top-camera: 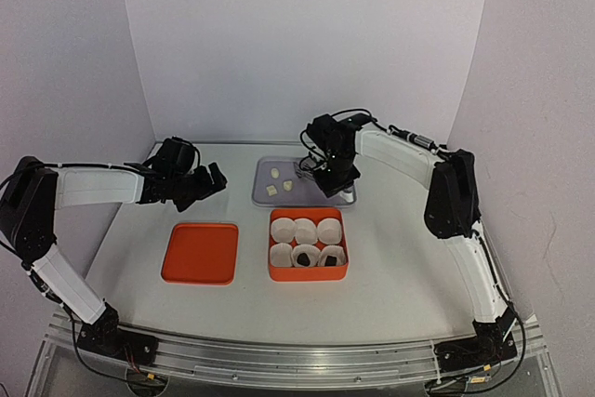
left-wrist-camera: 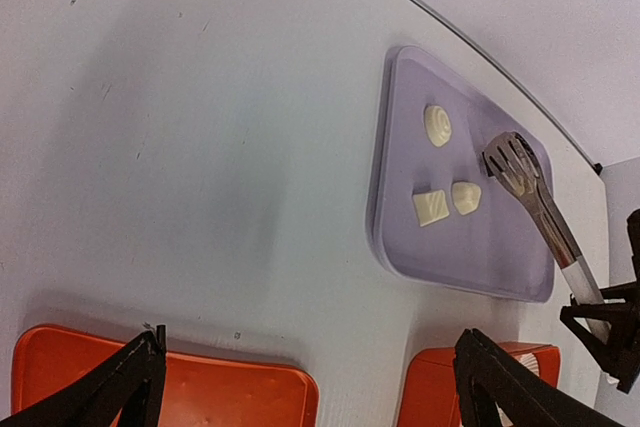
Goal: Pack the chocolate
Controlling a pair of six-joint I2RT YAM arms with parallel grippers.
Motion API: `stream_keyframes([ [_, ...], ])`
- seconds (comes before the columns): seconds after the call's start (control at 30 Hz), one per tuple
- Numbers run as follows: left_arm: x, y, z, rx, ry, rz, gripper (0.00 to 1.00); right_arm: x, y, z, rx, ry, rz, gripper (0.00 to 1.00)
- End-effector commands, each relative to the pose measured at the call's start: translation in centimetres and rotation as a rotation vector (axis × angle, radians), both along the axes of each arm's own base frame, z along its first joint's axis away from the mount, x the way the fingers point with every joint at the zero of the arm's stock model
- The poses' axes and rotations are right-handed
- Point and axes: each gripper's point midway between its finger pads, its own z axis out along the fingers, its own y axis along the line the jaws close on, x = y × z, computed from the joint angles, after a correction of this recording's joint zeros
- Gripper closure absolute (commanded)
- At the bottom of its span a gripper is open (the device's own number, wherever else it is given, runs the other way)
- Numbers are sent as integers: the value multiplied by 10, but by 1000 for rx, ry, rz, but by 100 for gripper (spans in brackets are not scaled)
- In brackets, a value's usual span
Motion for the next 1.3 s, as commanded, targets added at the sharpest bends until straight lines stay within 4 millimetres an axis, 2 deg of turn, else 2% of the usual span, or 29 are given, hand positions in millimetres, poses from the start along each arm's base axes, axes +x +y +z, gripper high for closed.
stream_keyframes([
  [0.0,3,-4,27,-50,-75,-3,0,-9,2,93,138,-150,106,96],
  [0.17,5,-7,29,-54,-79,-14,0,-42,-1,107,223,-127,175,97],
  [0.23,7,-9,29,-56,-81,-20,0,-61,-2,108,259,-83,221,99],
  [0.5,9,-14,32,-56,-89,-44,0,-178,-7,114,471,129,530,100],
  [0.57,9,-15,32,-54,-88,-53,0,-203,-10,114,507,166,599,99],
  [0.63,9,-16,31,-53,-84,-60,0,-219,-12,110,524,200,632,99],
  [0.77,9,-16,30,-50,-81,-63,0,-232,-15,95,492,264,633,100],
  [0.9,8,-16,31,-50,-82,-66,0,-231,-17,76,431,299,620,100],
  [1.27,4,-13,31,-53,-83,-56,0,-231,-28,47,336,371,601,100],
])
